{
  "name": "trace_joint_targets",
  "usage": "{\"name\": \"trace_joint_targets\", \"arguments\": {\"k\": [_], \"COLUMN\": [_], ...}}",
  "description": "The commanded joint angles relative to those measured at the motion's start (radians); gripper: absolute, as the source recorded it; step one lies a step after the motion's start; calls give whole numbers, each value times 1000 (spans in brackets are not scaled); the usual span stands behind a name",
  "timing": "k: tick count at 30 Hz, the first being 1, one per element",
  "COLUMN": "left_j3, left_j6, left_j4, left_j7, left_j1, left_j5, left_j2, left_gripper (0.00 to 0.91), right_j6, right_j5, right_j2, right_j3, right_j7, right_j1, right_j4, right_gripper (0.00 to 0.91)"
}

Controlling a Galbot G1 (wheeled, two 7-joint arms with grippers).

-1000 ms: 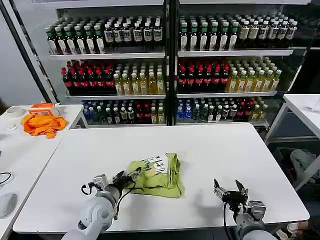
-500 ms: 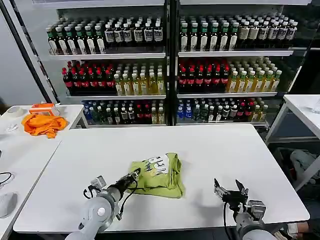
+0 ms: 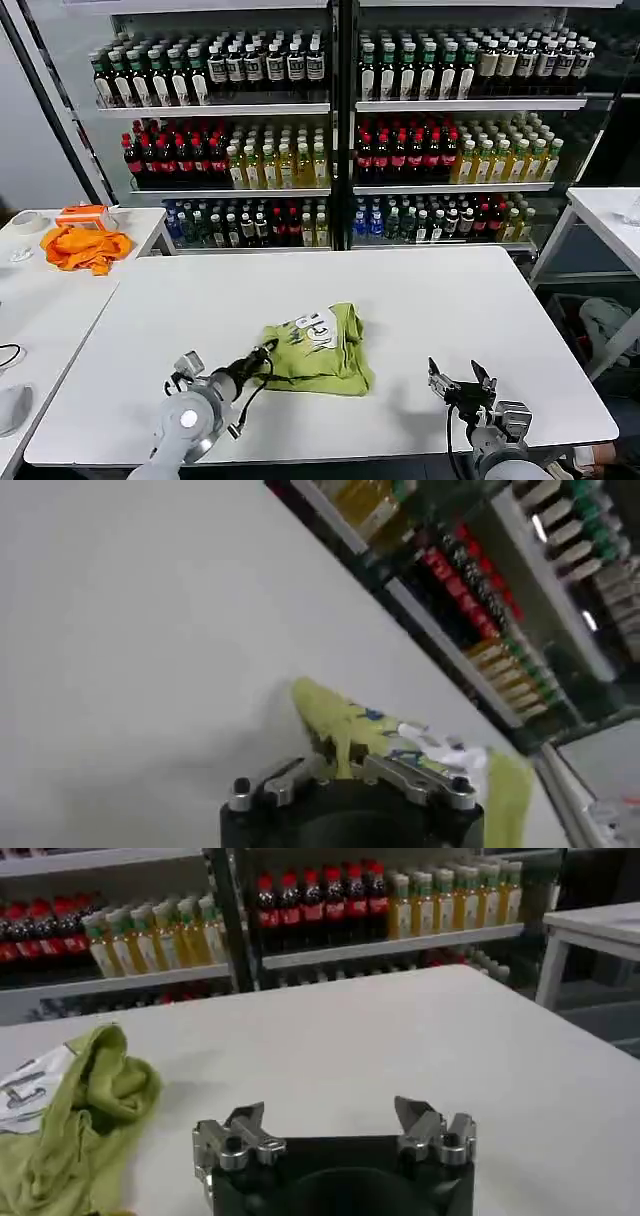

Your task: Fold and organize the clothes.

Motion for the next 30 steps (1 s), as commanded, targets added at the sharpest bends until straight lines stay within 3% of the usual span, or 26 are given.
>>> {"name": "trace_joint_targets", "arguments": {"k": [1,9,14,19,24,30], "left_j3": [-203,-449,-469,-315,-58,111], "left_j6": [-15,25,32,5,-111,-108], "left_j4": [-109,-139,-223,-290,-183,-208], "left_j7": [1,38,100,167,238,224], "left_j1": [10,6,12,52,102,28], "left_j5": [-100,68,248,525,906,989], "left_j2": [89,322,426,417,357,291], "left_gripper": [60,50,40,40,40,40], "right_j6": [1,4,6,9,16,17], "right_j5": [3,5,1,-5,-16,-15], "right_j2": [-2,2,9,13,13,8], "right_j3": [-2,-13,-23,-25,-20,-7], "right_j7": [0,-1,-3,-4,-7,-7], "right_j1": [6,19,23,20,11,2], "right_j4": [0,-1,-3,-5,-8,3], "right_gripper": [907,907,907,907,907,907]}}
